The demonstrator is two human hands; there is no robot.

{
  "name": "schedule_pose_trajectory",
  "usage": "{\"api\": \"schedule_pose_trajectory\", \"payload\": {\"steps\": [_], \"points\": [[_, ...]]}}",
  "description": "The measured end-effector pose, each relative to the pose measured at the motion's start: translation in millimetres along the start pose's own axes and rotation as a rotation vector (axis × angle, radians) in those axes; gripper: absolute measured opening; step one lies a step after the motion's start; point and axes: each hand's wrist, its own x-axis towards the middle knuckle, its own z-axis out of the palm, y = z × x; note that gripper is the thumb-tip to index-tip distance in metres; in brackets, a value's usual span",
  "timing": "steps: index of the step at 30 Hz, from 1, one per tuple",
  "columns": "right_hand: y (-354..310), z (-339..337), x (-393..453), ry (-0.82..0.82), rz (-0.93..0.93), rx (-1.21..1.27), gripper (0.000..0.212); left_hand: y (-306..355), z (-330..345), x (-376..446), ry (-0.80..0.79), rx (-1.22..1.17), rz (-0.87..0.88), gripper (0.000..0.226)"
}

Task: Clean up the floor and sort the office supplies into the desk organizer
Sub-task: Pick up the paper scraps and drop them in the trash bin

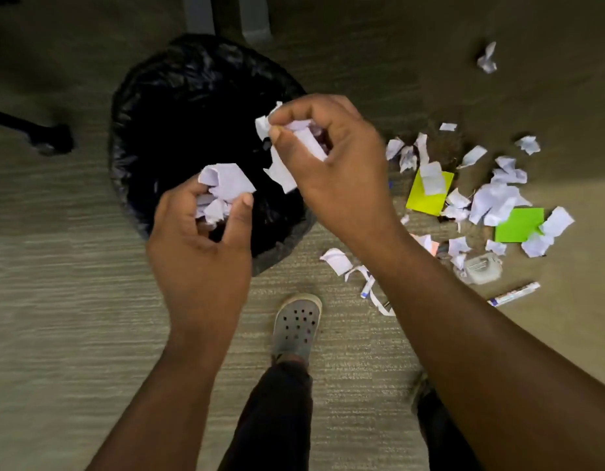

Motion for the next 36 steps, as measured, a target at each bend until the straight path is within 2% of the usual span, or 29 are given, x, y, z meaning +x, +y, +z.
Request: {"api": "schedule_pose_trajectory", "payload": {"steps": [3, 6, 8, 10, 14, 17, 20, 24, 27, 29, 33, 36], "points": [[0.2, 33.4, 19.7, -0.132, 0.013, -0.113, 0.019, -27.4, 1.1, 32.3, -0.022, -0.067, -0.035, 0.035], [5.3, 48.8, 32.2, -0.305, -0.046, -0.386, 0.038, -49.9, 4.5, 53.3, -0.130, -0.117, -0.063, 0.046], [3.1, 49.3, 33.1, -0.319, -0.074, -0.483, 0.043, -54.5, 4.2, 60.7, -0.178, -0.062, -0.046, 0.045], [-2.5, 43.7, 28.7, -0.243, -0.108, -0.475, 0.038, -56.7, -1.3, 62.3, -0.188, -0.020, -0.017, 0.041], [-2.8, 5.6, 9.6, 0.005, -0.165, -0.342, 0.024, -48.0, -7.0, 47.3, -0.161, -0.141, 0.107, 0.034], [20.7, -31.0, -10.1, 0.136, -0.089, -0.266, 0.023, -36.2, -3.2, 20.9, -0.113, -0.239, 0.253, 0.026], [62.0, -69.7, -31.1, 0.261, -0.001, -0.251, 0.020, -29.9, 17.8, -17.7, -0.105, -0.232, 0.401, 0.019], [143.7, -116.6, -70.0, 0.313, 0.155, -0.316, 0.021, -45.2, 85.0, -80.2, -0.257, -0.167, 0.361, 0.017], [205.9, -141.1, -101.1, 0.234, 0.252, -0.430, 0.015, -71.4, 143.8, -117.5, -0.380, -0.039, 0.306, 0.018], [249.9, -156.8, -120.9, 0.135, 0.317, -0.505, 0.013, -93.9, 183.0, -133.6, -0.460, 0.079, 0.235, 0.031], [315.2, -177.4, -137.1, -0.130, 0.393, -0.718, 0.038, -135.3, 247.9, -135.4, -0.679, 0.361, 0.046, 0.076], [342.3, -175.7, -129.1, -0.290, 0.329, -0.785, 0.052, -157.7, 282.3, -119.4, -0.732, 0.480, -0.002, 0.083]]}}
